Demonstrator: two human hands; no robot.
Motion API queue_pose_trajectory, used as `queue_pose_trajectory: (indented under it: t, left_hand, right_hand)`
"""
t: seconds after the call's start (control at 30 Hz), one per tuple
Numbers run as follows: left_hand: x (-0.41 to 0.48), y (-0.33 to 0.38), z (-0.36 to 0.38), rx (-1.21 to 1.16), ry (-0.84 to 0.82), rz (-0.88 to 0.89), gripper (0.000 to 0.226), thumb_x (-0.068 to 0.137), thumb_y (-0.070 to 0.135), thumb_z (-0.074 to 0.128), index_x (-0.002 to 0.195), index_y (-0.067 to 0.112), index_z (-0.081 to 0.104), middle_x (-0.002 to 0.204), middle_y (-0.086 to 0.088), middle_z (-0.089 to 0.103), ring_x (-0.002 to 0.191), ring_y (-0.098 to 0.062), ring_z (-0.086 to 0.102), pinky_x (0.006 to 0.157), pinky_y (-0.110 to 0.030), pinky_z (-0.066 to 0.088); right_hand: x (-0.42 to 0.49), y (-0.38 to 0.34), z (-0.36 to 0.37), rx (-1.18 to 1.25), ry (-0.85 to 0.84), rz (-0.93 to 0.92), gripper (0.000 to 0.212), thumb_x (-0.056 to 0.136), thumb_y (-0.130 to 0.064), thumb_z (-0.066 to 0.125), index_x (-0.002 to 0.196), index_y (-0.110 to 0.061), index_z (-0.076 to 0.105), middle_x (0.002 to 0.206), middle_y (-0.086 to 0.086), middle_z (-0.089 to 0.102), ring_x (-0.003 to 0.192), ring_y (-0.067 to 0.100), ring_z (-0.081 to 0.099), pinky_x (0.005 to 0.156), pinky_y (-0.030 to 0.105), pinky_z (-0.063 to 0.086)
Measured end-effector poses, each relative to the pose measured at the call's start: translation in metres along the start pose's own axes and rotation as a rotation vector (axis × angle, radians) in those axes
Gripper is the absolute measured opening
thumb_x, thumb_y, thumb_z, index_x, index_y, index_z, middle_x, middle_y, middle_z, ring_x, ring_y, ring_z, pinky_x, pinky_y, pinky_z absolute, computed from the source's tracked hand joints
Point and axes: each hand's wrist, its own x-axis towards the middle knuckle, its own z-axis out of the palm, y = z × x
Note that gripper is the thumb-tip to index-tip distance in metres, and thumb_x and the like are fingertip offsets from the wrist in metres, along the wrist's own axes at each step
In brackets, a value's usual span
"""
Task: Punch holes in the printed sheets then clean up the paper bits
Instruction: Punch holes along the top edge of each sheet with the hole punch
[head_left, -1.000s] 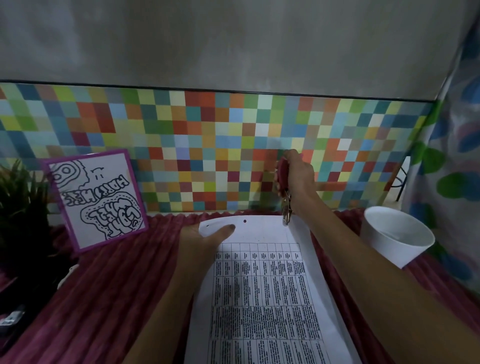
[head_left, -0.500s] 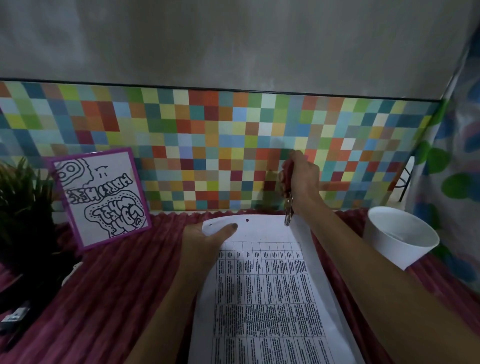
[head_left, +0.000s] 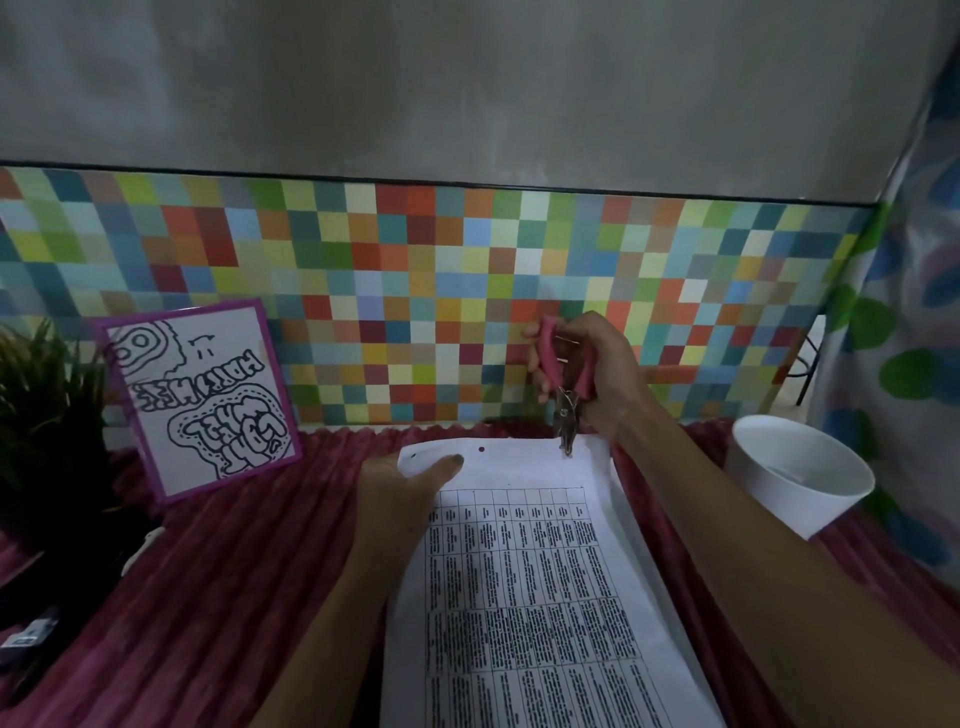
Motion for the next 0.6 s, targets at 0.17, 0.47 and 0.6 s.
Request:
queue_pose_trajectory:
  t: [0.17,0.47,0.6]
  left_hand:
    - [-0.002,0.005,-0.001,-0.031,-0.035,0.021,0.041,0.075,0.012,0.081,0.048,-0.003,0.055,0.048,-0.007,0.052,0.044,-0.014,0.048,0.045,-0.022,0.038]
    - [-0.004,0.005,-0.001,-0.018,-0.029,0.024,0.061,0.076,0.004,0.079,0.032,0.016,0.038,0.037,0.013,0.036,0.033,-0.004,0.03,0.041,-0.015,0.028]
    - [-0.005,0.005,0.001,-0.006,-0.031,0.01,0.045,0.076,0.004,0.079,0.038,0.005,0.055,0.034,0.012,0.042,0.031,-0.001,0.037,0.039,-0.015,0.032]
  right_hand:
    - [0.005,0.002,-0.001,-0.067,0.363,-0.031,0.024,0.092,-0.025,0.046,0.087,-0.007,0.06,0.065,0.01,0.057,0.049,0.021,0.048,0.049,0.03,0.042]
    - [0.005,-0.004,-0.013,0.254,0.424,0.134,0.027,0.089,-0.033,0.047,0.082,-0.009,0.055,0.062,0.009,0.05,0.051,0.02,0.046,0.055,0.03,0.039]
    - [0.003,-0.002,-0.011,0.181,0.4,0.138,0.026,0.089,-0.031,0.047,0.086,-0.007,0.057,0.065,0.01,0.053,0.053,0.021,0.048,0.053,0.03,0.043]
